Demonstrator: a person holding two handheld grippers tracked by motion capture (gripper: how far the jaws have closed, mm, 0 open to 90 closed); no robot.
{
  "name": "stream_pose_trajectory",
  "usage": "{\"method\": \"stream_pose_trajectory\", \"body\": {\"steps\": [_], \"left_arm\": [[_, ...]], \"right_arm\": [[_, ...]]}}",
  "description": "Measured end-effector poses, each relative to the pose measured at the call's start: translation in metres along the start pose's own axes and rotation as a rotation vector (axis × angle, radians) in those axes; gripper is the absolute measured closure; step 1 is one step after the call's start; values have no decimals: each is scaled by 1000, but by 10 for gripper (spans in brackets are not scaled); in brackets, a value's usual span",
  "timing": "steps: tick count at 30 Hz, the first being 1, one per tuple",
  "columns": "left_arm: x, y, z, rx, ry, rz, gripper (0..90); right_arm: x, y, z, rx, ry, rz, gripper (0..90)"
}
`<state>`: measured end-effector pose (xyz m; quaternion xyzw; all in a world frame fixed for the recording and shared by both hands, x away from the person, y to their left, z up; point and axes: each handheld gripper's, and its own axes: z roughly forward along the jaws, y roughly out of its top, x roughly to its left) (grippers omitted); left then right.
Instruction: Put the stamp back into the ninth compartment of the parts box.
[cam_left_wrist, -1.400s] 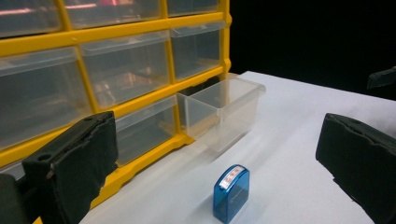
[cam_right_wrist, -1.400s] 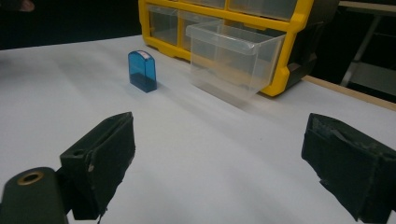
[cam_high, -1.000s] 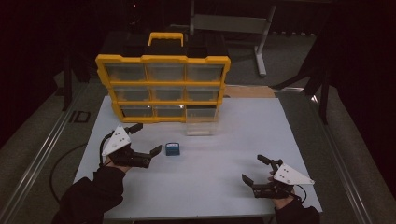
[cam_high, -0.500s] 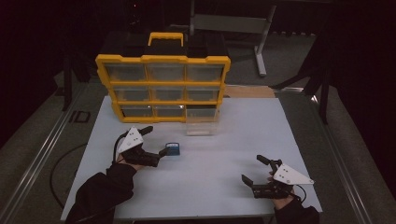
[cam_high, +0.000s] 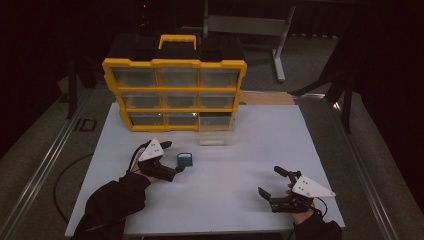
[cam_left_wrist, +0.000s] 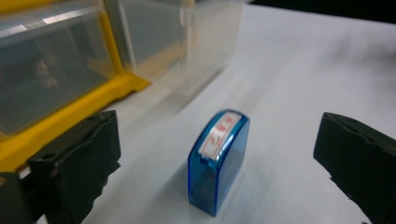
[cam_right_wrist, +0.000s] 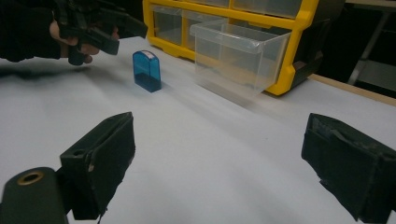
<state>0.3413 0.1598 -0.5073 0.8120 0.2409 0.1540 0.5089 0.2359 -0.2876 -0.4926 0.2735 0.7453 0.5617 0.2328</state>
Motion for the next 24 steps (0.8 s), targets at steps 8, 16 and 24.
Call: {"method": "stream_pose_trajectory", "body": {"steps": [8,16,24], "left_arm": [[10,-1,6,83,-96,7,93],[13,2,13,138,-171,23,194],[19,6,21,194,-191,37,294]], "right_arm": [[0,0,1,1,3,4,96],[0,-1,1,3,10,5,96],[-1,-1,2,6,13,5,96]]}}
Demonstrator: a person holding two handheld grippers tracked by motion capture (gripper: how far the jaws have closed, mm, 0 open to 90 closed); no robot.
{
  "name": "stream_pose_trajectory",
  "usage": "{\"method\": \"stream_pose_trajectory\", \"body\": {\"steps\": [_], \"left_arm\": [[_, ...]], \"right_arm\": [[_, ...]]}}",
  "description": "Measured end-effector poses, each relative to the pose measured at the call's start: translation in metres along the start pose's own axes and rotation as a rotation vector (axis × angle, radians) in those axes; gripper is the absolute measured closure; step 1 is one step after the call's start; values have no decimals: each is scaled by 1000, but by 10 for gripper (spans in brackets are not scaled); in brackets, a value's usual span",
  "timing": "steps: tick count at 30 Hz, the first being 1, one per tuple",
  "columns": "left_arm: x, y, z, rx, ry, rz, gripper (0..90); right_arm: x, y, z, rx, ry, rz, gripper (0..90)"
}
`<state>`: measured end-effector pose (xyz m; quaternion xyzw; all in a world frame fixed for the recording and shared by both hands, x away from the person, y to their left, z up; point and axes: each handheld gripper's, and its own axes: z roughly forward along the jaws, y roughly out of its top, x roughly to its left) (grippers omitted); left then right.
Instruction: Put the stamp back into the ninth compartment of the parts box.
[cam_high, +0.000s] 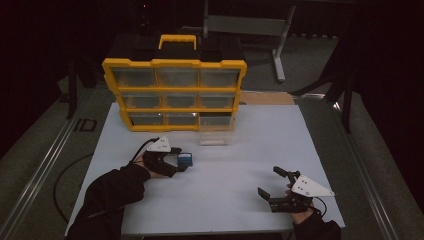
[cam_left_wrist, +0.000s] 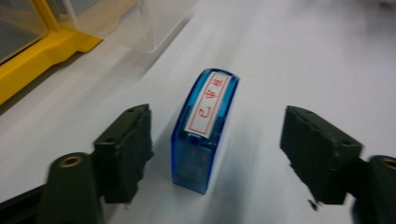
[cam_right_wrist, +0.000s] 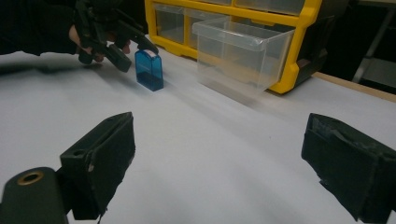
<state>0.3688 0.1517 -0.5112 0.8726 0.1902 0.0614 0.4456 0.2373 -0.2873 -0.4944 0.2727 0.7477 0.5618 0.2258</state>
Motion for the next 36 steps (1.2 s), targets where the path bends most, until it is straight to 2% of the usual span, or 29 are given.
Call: {"method": "stream_pose_trajectory", "body": {"steps": [6,7,9,10,18,24,28,31,36], "left_arm": [[6,4,2,23,-36,1,397],[9,5,3,39,-57,6,428],[10,5,3,43,-51,10,437],[12,5,4,53,-71,16,450],[14,6,9,78,-95,53,587],[14,5,10,85,-91,75,625],[14,5,11,82,-98,82,685],[14,4,11,72,-94,87,697],[13,8,9,66,-116,94,702]], "right_arm": [[0,0,0,0,4,4,96],[0,-1,1,0,5,5,96],[0,-1,1,1,6,7,96],[0,-1,1,1,7,6,96],[-1,-1,1,2,8,7,96],[-1,-2,1,7,5,6,96],[-1,-2,2,8,5,1,96],[-1,-2,2,8,7,5,96],[0,-1,2,10,6,-2,96]]}}
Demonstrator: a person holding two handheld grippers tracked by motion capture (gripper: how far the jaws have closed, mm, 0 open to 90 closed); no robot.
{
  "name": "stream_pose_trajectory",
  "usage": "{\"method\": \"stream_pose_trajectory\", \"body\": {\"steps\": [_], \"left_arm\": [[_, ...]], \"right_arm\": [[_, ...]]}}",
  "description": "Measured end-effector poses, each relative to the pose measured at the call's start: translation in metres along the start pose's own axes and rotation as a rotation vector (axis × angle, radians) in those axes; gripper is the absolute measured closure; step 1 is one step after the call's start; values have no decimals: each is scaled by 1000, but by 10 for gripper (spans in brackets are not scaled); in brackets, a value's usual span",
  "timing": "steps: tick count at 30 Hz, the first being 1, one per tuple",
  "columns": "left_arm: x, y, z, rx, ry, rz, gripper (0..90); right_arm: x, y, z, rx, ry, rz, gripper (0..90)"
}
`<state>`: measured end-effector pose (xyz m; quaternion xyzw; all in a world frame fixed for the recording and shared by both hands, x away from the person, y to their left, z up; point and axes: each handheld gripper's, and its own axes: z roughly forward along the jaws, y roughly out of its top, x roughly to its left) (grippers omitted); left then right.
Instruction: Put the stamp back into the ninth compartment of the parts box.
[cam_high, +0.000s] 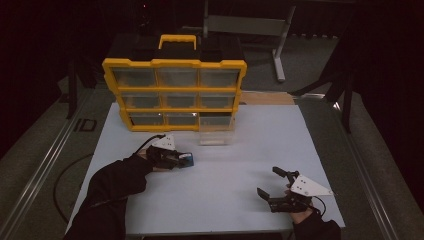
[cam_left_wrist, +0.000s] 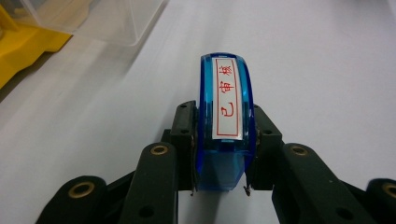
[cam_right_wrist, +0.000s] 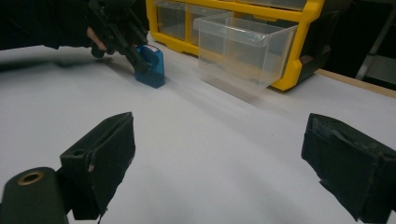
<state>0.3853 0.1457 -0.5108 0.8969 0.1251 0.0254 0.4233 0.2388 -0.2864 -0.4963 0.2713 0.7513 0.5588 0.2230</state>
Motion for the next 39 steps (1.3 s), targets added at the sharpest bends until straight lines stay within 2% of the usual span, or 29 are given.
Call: {"method": "stream_pose_trajectory", "body": {"steps": [4,15,22,26,33,39], "left_arm": [[0,6,-4,6,-2,-2,702],[-8,30,-17,28,-30,37,703],[-11,43,-22,39,-41,25,703],[-15,54,-25,52,-45,40,704],[-22,76,-30,49,-55,73,704],[-26,97,-35,54,-48,92,703]], "right_arm": [[0,0,0,-3,-1,1,96],[0,1,-1,-6,-3,3,96],[0,1,-1,-7,-4,-1,96],[0,1,-1,-7,-4,-1,96],[0,2,-1,-7,-5,-3,96],[0,2,-1,-8,-3,-3,96]]}}
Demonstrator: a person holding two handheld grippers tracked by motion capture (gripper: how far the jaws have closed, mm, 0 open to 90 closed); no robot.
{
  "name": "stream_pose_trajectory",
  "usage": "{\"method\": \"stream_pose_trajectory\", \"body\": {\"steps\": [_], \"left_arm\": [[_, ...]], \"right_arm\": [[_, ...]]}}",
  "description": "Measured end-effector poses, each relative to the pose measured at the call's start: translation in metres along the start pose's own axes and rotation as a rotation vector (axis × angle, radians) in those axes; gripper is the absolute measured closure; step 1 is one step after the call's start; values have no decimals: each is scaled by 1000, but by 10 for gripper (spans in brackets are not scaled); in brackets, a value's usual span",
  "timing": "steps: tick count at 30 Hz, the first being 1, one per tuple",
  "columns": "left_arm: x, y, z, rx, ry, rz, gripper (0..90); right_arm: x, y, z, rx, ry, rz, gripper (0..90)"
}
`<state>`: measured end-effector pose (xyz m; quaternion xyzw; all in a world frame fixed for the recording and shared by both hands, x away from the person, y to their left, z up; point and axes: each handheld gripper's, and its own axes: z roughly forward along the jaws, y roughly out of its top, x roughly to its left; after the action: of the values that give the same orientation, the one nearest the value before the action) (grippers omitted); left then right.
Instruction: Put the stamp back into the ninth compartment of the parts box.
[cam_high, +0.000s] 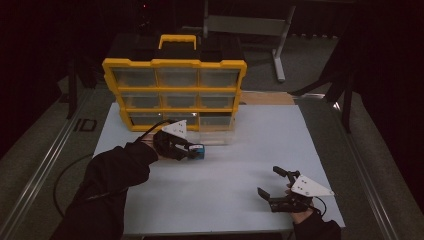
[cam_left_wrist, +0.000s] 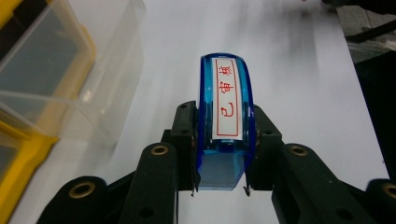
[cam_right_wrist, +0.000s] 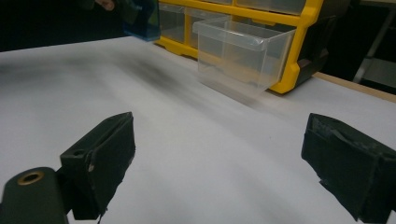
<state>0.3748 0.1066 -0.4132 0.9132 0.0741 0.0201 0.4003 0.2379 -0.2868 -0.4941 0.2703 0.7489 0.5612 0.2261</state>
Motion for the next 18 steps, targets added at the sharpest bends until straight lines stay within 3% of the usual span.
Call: {"method": "stream_pose_trajectory", "body": {"steps": [18], "left_arm": [[-2,54,-18,-19,0,59,703]], "right_arm": [[0,1,-2,-9,-4,-1,96]]}}
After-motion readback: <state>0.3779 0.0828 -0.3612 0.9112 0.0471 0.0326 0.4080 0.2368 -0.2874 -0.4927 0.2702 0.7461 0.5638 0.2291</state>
